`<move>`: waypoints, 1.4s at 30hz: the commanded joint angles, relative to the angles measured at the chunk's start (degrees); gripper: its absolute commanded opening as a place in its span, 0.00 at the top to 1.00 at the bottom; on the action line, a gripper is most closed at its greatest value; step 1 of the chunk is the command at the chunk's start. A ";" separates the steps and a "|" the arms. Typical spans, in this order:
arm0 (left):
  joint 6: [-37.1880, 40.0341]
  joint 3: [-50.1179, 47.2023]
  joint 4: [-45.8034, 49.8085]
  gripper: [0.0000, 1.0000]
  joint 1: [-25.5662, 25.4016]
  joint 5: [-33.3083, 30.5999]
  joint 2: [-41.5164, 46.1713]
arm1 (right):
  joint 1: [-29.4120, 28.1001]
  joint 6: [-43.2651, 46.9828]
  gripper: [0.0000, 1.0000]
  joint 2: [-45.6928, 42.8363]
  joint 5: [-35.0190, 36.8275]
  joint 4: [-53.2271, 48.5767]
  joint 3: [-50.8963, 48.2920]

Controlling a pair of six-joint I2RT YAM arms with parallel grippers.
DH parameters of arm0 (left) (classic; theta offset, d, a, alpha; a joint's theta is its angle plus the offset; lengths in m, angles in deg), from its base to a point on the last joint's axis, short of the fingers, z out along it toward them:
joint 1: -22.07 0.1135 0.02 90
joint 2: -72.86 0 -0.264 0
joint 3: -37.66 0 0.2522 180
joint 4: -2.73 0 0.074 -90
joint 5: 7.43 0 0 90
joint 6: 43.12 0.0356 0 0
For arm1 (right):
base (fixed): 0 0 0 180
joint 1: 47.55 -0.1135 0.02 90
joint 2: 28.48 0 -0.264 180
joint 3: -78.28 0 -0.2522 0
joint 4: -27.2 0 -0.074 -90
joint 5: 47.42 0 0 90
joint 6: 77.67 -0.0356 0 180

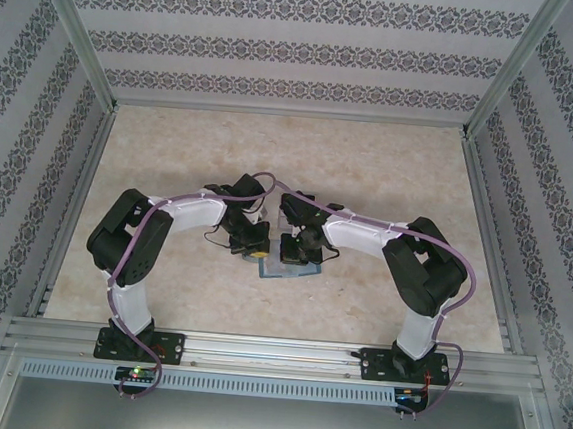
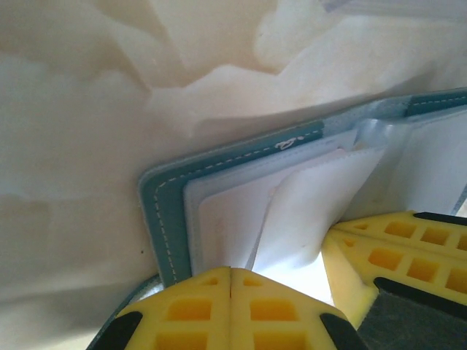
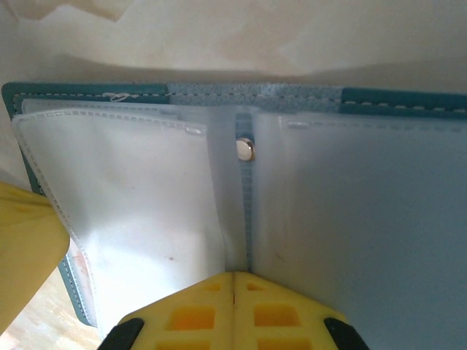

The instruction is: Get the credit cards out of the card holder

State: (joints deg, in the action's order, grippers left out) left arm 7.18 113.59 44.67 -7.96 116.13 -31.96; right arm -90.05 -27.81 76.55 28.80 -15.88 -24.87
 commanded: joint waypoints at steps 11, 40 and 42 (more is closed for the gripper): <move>-2.22 0.07 -5.75 0.91 -0.59 3.93 1.19 | 0.22 0.69 1.00 0.83 0.51 -1.54 -1.22; -7.00 -3.16 -12.77 0.70 -0.49 3.63 1.29 | 0.18 1.03 1.00 0.52 0.33 -1.97 -1.12; -7.65 -3.67 -14.07 0.70 -0.50 3.42 2.04 | 0.19 0.98 1.00 0.44 0.33 -1.99 -1.16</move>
State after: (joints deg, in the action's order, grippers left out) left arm 1.32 110.92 34.01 -7.98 118.82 -31.89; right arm -90.05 -27.79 76.55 28.39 -15.88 -24.87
